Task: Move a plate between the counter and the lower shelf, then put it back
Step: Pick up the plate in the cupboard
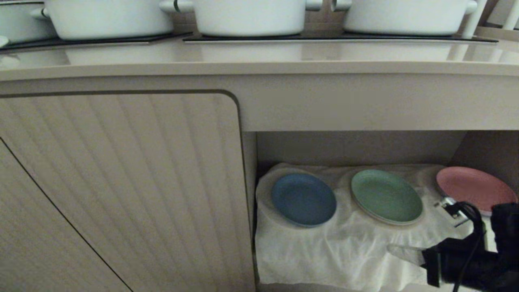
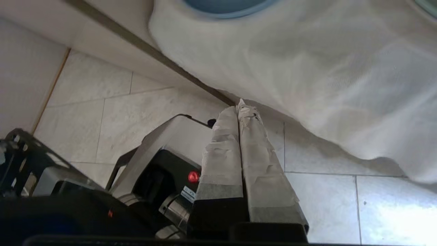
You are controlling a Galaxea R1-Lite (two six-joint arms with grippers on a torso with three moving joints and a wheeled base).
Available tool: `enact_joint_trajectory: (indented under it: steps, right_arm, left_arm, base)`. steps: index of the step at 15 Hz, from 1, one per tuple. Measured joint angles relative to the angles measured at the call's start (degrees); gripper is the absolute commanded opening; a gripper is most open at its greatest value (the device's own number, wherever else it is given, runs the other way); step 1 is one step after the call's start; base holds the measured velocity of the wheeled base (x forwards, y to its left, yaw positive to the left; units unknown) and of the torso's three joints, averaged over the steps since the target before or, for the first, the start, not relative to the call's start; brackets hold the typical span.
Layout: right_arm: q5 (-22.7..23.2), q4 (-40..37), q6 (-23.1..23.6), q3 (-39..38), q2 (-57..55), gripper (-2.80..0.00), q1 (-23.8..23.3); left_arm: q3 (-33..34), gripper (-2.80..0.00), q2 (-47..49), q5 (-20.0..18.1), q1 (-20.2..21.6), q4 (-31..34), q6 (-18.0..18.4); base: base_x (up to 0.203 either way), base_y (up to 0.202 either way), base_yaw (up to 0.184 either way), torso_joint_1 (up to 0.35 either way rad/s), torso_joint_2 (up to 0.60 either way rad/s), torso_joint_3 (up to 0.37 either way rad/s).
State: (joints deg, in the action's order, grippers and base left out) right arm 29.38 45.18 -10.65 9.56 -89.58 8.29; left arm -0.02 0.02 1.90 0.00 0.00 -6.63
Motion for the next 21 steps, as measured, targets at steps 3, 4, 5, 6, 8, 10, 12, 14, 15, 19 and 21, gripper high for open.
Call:
enact_joint_trajectory:
  steps: [3,4,5,6,8,10,12,14,15,19,21]
  right_arm:
    - [0.0,0.0,-0.5,3.6,-5.5,-2.8,0.3]
    - [0.0,0.1,-1.1,4.8,-7.4,-2.8,0.4]
    - [0.0,0.2,-1.7,6.0,-9.2,-2.8,0.5]
    - [0.0,0.4,-2.0,7.1,-10.9,-2.8,0.6]
    - [0.0,0.6,-2.2,9.3,-14.2,-2.8,0.7]
    - [0.0,0.7,-2.2,11.4,-17.4,-2.8,0.7]
    - [0.0,0.7,-2.3,13.4,-20.2,-2.8,0.8]
    - [0.0,0.7,-2.6,15.7,-22.4,-2.8,0.8]
    - [0.0,0.7,-3.3,16.6,-23.1,-2.8,0.9]
    - [0.0,0.2,-4.5,19.8,-24.5,-2.8,1.3]
    - [0.0,0.1,-4.5,20.8,-24.7,-2.8,1.3]
  left_arm:
    - [0.0,-2.8,0.0,0.0,0.0,0.0,0.0]
    - [0.0,-2.8,0.0,0.0,0.0,0.0,0.0]
    - [0.0,-2.8,0.0,0.0,0.0,0.0,0.0]
    - [0.0,-2.8,0.0,0.0,0.0,0.0,0.0]
    - [0.0,-2.8,0.0,0.0,0.0,0.0,0.0]
    - [0.0,-2.8,0.0,0.0,0.0,0.0,0.0]
    - [0.0,-2.8,0.0,0.0,0.0,0.0,0.0]
    - [0.0,-2.8,0.0,0.0,0.0,0.0,0.0]
    - [0.0,-2.8,0.0,0.0,0.0,0.0,0.0]
    - [0.0,-2.8,0.0,0.0,0.0,0.0,0.0]
    - [0.0,-2.8,0.0,0.0,0.0,0.0,0.0]
  base:
    - [0.0,0.0,0.0,0.0,0.0,0.0]
    - [0.0,0.0,0.0,0.0,0.0,0.0]
    - [0.0,0.0,0.0,0.0,0.0,0.0]
    - [0.0,0.0,0.0,0.0,0.0,0.0]
    - [0.0,0.0,0.0,0.0,0.0,0.0]
    - [0.0,0.0,0.0,0.0,0.0,0.0]
    - [0.0,0.0,0.0,0.0,0.0,0.0]
    - [0.0,0.0,0.0,0.0,0.0,0.0]
    - [0.0,0.0,0.0,0.0,0.0,0.0]
    - [0.0,0.0,0.0,0.0,0.0,0.0]
    - [0.0,0.0,0.0,0.0,0.0,0.0]
